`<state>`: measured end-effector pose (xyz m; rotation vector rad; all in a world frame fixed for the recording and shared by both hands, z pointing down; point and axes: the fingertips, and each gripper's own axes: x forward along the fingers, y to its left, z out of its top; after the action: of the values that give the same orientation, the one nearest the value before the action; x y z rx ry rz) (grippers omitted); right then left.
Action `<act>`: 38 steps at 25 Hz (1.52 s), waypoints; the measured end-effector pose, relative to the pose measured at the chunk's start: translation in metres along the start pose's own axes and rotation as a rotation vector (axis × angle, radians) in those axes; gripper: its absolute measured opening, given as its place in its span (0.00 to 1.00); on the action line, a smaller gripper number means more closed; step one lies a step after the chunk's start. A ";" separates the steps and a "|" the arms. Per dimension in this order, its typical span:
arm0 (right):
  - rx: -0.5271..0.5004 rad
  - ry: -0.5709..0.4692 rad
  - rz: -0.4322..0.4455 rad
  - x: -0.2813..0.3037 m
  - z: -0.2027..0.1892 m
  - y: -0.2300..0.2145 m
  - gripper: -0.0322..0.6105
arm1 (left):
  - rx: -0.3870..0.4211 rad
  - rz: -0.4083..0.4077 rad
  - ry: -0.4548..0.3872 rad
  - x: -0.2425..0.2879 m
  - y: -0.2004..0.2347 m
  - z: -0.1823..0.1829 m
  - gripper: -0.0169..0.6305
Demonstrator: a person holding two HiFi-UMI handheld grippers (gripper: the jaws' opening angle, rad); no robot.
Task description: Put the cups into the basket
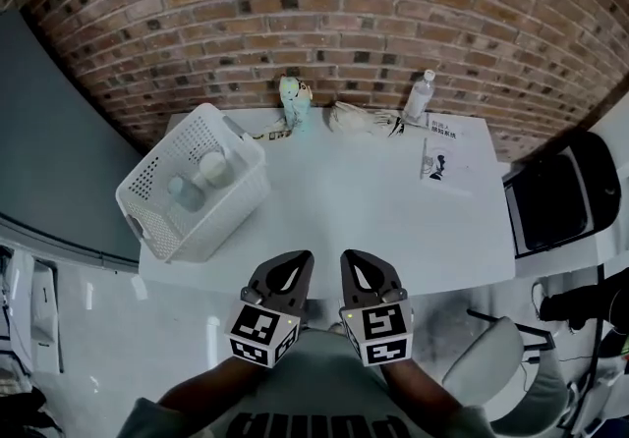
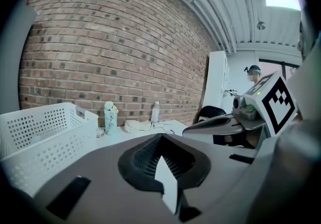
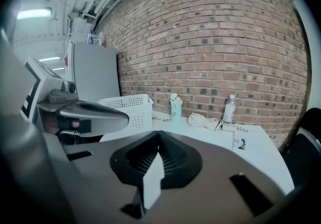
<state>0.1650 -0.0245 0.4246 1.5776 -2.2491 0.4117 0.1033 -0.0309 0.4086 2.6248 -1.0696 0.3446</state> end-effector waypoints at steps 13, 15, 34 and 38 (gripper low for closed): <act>-0.011 -0.010 0.069 -0.053 -0.043 0.015 0.07 | 0.004 0.172 0.032 -0.065 -0.040 -0.046 0.04; -0.013 -0.010 0.068 -0.058 -0.046 0.024 0.07 | 0.019 0.180 0.022 -0.077 -0.041 -0.047 0.04; 0.025 0.060 -0.097 -0.110 -0.094 0.165 0.07 | 0.028 0.072 -0.022 -0.212 -0.019 -0.092 0.04; 0.043 0.070 -0.126 -0.124 -0.105 0.179 0.07 | 0.024 0.039 -0.013 -0.225 -0.022 -0.107 0.04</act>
<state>0.0483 0.1849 0.4570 1.6887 -2.0897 0.4759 -0.0500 0.1652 0.4322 2.6333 -1.1291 0.3520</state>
